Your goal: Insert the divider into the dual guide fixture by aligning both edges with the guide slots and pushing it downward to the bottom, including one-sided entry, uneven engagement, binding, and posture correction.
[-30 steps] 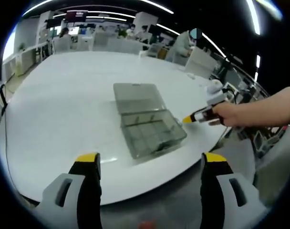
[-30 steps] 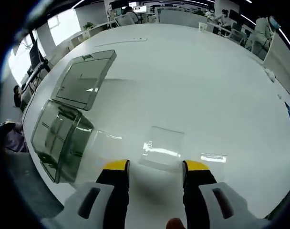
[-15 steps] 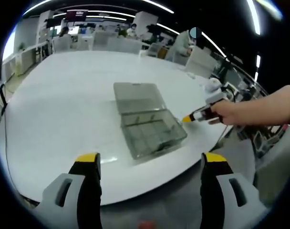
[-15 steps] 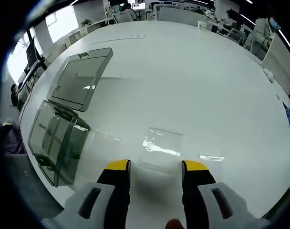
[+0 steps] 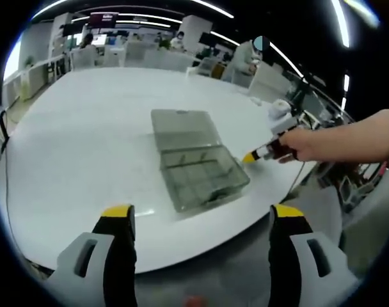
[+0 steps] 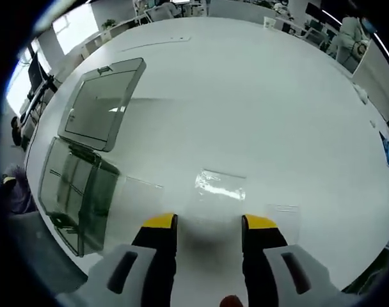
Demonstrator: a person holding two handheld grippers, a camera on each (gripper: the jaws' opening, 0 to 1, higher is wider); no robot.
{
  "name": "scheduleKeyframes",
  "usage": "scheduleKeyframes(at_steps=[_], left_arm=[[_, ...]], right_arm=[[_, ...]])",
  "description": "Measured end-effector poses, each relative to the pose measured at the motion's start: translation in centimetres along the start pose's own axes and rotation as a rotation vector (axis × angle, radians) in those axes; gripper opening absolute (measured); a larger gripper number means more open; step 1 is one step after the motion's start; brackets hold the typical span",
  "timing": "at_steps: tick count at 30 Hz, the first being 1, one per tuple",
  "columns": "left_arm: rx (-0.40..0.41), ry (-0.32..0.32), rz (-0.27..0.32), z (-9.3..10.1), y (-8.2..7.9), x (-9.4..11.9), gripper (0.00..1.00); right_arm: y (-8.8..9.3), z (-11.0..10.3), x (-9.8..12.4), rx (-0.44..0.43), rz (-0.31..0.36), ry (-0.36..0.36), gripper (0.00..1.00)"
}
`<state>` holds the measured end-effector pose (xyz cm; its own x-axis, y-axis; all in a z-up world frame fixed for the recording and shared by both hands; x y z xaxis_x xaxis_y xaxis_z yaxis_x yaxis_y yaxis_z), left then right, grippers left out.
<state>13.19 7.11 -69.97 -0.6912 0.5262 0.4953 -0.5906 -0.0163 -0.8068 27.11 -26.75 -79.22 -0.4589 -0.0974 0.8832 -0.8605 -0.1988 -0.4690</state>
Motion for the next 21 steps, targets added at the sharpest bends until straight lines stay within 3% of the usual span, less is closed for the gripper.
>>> scheduleKeyframes(at_steps=[13,21], left_arm=[[0.008,0.002,0.008,0.1,0.1,-0.2,0.83],[0.012,-0.001,0.012,0.1,0.1,-0.2,0.83]], right_arm=[[-1.4,0.2,-0.3,0.007,-0.171,-0.011,0.31],[-1.4,-0.3,0.3,0.010,-0.197,-0.011,0.30]])
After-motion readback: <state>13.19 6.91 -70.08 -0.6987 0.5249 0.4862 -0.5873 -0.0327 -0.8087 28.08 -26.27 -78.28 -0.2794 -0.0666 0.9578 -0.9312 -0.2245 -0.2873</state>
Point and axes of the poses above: the point that each gripper's makers call its tool centre point, and the gripper's own axes: x roughly backward along the fingers, z roughly to its right, y roughly out of its underside, the point moved 9 cm from there along x, roughly backward along the fingers, and after that the axes turned 7 degrees about z, right-handed, at the moved point
